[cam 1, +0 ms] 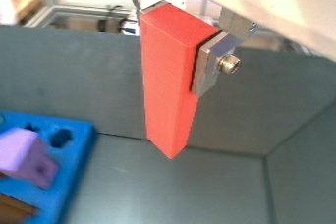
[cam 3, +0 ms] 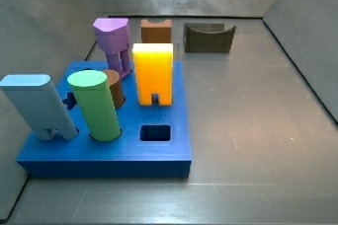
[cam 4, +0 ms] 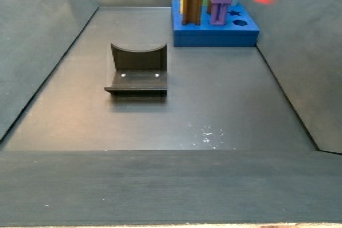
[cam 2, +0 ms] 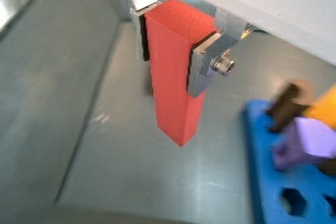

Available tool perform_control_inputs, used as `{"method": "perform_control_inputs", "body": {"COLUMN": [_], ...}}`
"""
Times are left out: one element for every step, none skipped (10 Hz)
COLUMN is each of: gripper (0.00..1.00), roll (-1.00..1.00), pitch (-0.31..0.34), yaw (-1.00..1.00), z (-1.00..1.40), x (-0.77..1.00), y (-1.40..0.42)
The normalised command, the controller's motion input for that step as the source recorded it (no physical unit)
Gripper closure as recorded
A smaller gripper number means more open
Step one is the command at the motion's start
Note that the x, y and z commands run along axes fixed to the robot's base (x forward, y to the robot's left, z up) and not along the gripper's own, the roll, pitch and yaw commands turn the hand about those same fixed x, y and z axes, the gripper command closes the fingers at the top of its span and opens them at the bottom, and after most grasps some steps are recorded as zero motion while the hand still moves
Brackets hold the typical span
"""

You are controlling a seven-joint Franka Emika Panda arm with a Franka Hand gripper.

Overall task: Pick up the rectangle object. Move up. Move to above the board. Insert the rectangle object.
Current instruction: Move to above the board, then insert the rectangle object.

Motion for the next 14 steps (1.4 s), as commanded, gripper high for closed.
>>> {"method": "perform_control_inputs", "body": {"gripper": [1.0,1.0,1.0,1.0,1.0,1.0,1.0,1.0,1.0,1.0,1.0,1.0,1.0,1.0], "roll": [0.01,-0.01,-0.01,-0.02,-0.03,-0.04,-0.05,-0.06,-0.07,-0.07,-0.05,-0.04,-0.03,-0.01], "pitch": [0.004,0.007,0.011,0.014,0.021,0.03,0.045,0.061,0.096,0.136,0.147,0.131,0.111,0.0], "yaw": [-1.0,-1.0,-1.0,-1.0,-1.0,-1.0,-1.0,-1.0,-1.0,-1.0,-0.83,-0.48,-0.29,0.0], "z": [0.05,0.06,0.05,0.05,0.05,0.05,0.05,0.05,0.05,0.04,0.03,0.04,0.03,0.0], "x": [0.51,0.52,0.53,0.53,0.54,0.55,0.57,0.58,0.62,0.47,0.36,0.19,0.12,0.0], "y": [-1.0,-1.0,-1.0,-1.0,-1.0,-1.0,-1.0,-1.0,-1.0,-0.72,-0.51,-0.24,-0.15,0.0]}}
